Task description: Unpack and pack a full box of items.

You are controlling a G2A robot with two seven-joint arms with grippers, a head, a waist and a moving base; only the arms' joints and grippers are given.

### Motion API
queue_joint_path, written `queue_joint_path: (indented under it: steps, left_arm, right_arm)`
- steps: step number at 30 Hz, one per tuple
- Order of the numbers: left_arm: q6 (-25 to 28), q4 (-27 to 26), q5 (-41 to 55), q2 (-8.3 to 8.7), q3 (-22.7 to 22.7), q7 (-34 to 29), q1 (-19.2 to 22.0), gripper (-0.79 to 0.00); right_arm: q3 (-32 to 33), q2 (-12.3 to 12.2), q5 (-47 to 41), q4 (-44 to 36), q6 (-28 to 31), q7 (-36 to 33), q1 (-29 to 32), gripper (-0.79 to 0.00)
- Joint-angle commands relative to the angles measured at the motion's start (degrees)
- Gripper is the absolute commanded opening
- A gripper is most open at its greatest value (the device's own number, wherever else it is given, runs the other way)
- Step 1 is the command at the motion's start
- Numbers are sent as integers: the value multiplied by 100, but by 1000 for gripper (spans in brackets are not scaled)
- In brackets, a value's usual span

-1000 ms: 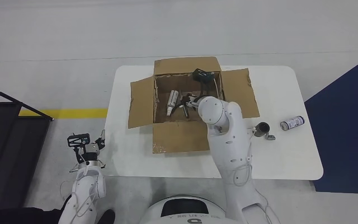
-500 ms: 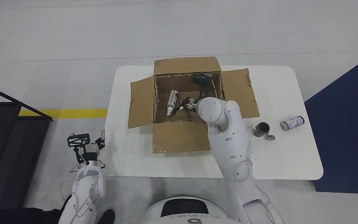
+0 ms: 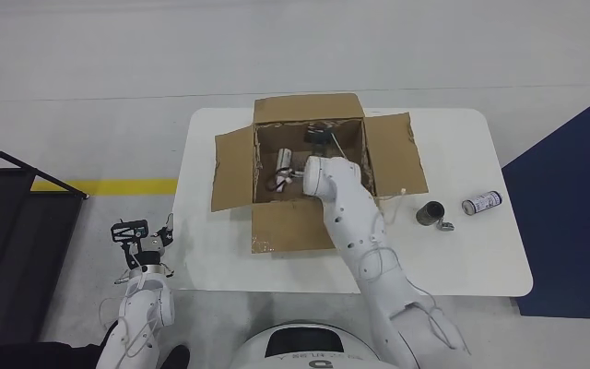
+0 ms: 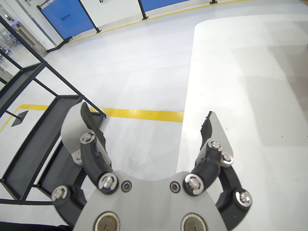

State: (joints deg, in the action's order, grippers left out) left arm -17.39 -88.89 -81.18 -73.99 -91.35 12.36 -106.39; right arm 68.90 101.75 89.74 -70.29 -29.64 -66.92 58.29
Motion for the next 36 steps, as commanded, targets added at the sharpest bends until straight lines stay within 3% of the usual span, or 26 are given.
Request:
queue_joint_path:
  steps: [1, 6, 7, 8, 10, 27, 36]
  left_arm:
    - [0, 0, 0, 0, 0, 0, 0, 0]
    - [0, 0, 0, 0, 0, 0, 0, 0]
    - [0, 0, 0, 0, 0, 0, 0, 0]
    - [0, 0, 0, 0, 0, 0, 0, 0]
    - [0, 0, 0, 0, 0, 0, 0, 0]
    - [0, 0, 0, 0, 0, 0, 0, 0]
    - [0, 0, 0, 0, 0, 0, 0, 0]
  right_arm:
    - [-84, 15, 141, 257, -53, -98, -132, -785]
    - [-220, 71, 271, 753, -261, -165, -406, -776]
    - [-237, 84, 255, 831, -291, -162, -447, -714]
    - [-247, 95, 238, 906, -318, -154, -486, -603]
    - [-258, 115, 222, 1058, -403, -113, -560, -517]
    - [-423, 304, -51, 2179, -654, 346, -1047, -514]
    - [-296, 358, -341, 3082, -648, 774, -1458, -582]
